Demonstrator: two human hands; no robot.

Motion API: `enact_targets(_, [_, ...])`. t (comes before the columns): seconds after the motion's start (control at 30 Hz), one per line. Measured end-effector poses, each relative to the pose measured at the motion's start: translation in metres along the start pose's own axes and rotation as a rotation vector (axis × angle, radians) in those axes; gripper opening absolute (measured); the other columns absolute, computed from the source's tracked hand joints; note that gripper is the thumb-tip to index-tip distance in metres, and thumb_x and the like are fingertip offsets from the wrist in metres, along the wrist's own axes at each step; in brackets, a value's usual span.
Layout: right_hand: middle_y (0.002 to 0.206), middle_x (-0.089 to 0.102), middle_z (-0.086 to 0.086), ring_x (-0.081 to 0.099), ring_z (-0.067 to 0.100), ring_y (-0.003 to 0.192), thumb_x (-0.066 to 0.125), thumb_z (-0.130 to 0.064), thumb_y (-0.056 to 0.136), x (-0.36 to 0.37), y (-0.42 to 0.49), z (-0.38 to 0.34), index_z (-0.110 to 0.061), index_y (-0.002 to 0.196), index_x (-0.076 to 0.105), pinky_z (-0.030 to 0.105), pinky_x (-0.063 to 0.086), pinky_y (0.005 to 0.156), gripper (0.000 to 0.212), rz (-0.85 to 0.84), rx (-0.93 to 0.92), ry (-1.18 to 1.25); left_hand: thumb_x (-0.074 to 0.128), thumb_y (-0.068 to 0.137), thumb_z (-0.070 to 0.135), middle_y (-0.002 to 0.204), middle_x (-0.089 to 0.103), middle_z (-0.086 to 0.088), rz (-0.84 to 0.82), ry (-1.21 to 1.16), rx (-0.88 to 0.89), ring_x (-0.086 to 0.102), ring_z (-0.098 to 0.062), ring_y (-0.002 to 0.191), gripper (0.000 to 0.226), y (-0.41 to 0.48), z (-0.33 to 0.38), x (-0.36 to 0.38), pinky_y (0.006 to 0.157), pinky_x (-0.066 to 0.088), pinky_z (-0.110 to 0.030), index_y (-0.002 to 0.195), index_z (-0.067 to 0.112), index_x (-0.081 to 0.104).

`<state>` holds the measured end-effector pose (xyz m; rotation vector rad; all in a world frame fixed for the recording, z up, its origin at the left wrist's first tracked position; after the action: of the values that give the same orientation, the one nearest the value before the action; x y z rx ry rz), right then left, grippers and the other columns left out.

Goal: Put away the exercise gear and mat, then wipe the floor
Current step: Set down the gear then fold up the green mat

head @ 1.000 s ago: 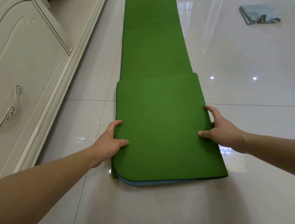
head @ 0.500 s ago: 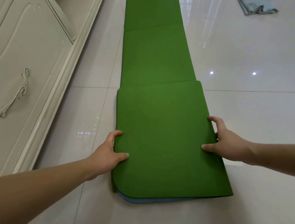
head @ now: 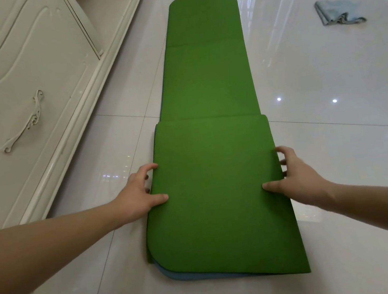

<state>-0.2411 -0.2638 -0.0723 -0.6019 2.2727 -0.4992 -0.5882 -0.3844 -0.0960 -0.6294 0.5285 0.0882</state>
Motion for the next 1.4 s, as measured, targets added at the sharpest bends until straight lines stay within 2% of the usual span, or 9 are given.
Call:
enact_targets(0.07, [0.127,0.043,0.000,0.058,0.023,0.106,0.081,-0.021,0.076,-0.012,0.016,-0.013,-0.035,0.147,0.021,0.041,0.052,0.092,0.094,0.040,-0.052,-0.018,0.082,0.079,0.026,0.140,0.035,-0.005,0.047,0.011,0.014,0.056,-0.027,0.113,0.080,0.015,0.009,-0.010,0.094,0.054,-0.044,0.138,0.050,0.033])
enact_targets(0.17, [0.122,0.042,-0.001,0.059,0.021,0.097,0.078,-0.023,0.079,-0.025,0.035,-0.029,-0.034,0.149,0.021,0.036,0.050,0.086,0.091,0.069,-0.100,-0.012,0.080,0.081,0.032,0.142,0.035,-0.005,0.096,0.017,0.045,0.053,-0.028,0.117,0.083,0.037,0.026,-0.020,0.099,0.050,-0.046,0.145,0.048,0.029])
enact_targets(0.33, [0.148,0.036,0.006,0.050,0.029,0.123,0.076,-0.035,0.081,-0.034,0.064,-0.033,-0.036,0.152,0.018,0.046,0.044,0.102,0.091,0.072,-0.103,-0.040,0.074,0.085,0.040,0.143,0.037,-0.003,0.120,0.037,0.065,0.053,-0.024,0.116,0.080,0.067,0.043,-0.025,0.099,0.050,-0.044,0.148,0.048,0.025])
enact_targets(0.47, [0.145,0.037,0.007,0.051,0.027,0.121,0.076,-0.041,0.078,-0.034,0.082,-0.036,-0.041,0.150,0.018,0.048,0.044,0.104,0.093,0.057,-0.102,-0.017,0.071,0.085,0.046,0.144,0.042,0.000,0.122,0.041,0.079,0.054,-0.022,0.118,0.078,0.085,0.049,-0.024,0.102,0.049,-0.044,0.148,0.048,0.025])
enact_targets(0.57, [0.146,0.039,0.002,0.053,0.024,0.123,0.076,-0.054,0.066,-0.029,0.092,-0.036,-0.046,0.148,0.018,0.047,0.045,0.104,0.100,0.026,-0.092,0.022,0.071,0.087,0.043,0.141,0.048,0.003,0.126,0.024,0.092,0.057,-0.019,0.115,0.077,0.094,0.055,-0.021,0.100,0.051,-0.039,0.149,0.044,0.027])
enact_targets(0.73, [0.146,0.045,-0.001,0.053,0.023,0.123,0.075,-0.033,0.083,-0.020,0.101,-0.031,-0.035,0.152,0.018,0.043,0.045,0.105,0.089,0.009,-0.059,0.062,0.070,0.090,0.030,0.135,0.052,0.010,0.130,0.004,0.105,0.058,-0.015,0.113,0.074,0.099,0.065,-0.019,0.098,0.046,-0.029,0.151,0.037,0.030])
enact_targets(0.9, [0.139,0.051,-0.003,0.058,0.022,0.115,0.076,-0.033,0.082,-0.017,0.104,-0.025,-0.038,0.149,0.022,0.044,0.048,0.101,0.086,0.014,-0.023,0.092,0.073,0.088,0.029,0.130,0.054,0.011,0.137,0.041,0.097,0.060,-0.015,0.111,0.074,0.100,0.065,-0.018,0.096,0.047,-0.028,0.149,0.038,0.032])
enact_targets(1.1, [0.130,0.056,-0.004,0.064,0.021,0.106,0.081,-0.031,0.076,-0.017,0.108,-0.019,-0.046,0.142,0.028,0.045,0.053,0.095,0.086,-0.011,0.022,0.191,0.074,0.087,0.028,0.128,0.058,0.009,0.108,-0.079,0.054,0.064,-0.010,0.101,0.071,0.100,0.061,-0.017,0.084,0.054,-0.029,0.145,0.045,0.036])
enact_targets(1.4, [0.124,0.060,-0.001,0.066,0.022,0.101,0.082,-0.029,0.074,-0.012,0.085,-0.008,-0.049,0.136,0.029,0.045,0.054,0.093,0.083,-0.038,0.043,0.180,0.074,0.088,0.025,0.128,0.058,0.006,0.055,-0.055,0.031,0.065,-0.013,0.102,0.073,0.074,0.052,-0.005,0.089,0.055,-0.032,0.145,0.041,0.031])
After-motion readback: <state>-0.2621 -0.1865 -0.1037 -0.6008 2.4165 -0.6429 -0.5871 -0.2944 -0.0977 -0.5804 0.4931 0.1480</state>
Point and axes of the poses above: each hand's wrist, its own y-axis towards the middle knuckle, its own x-axis out of the palm, z = x × y, the point moved 6 cm from there along y, towards the middle knuckle
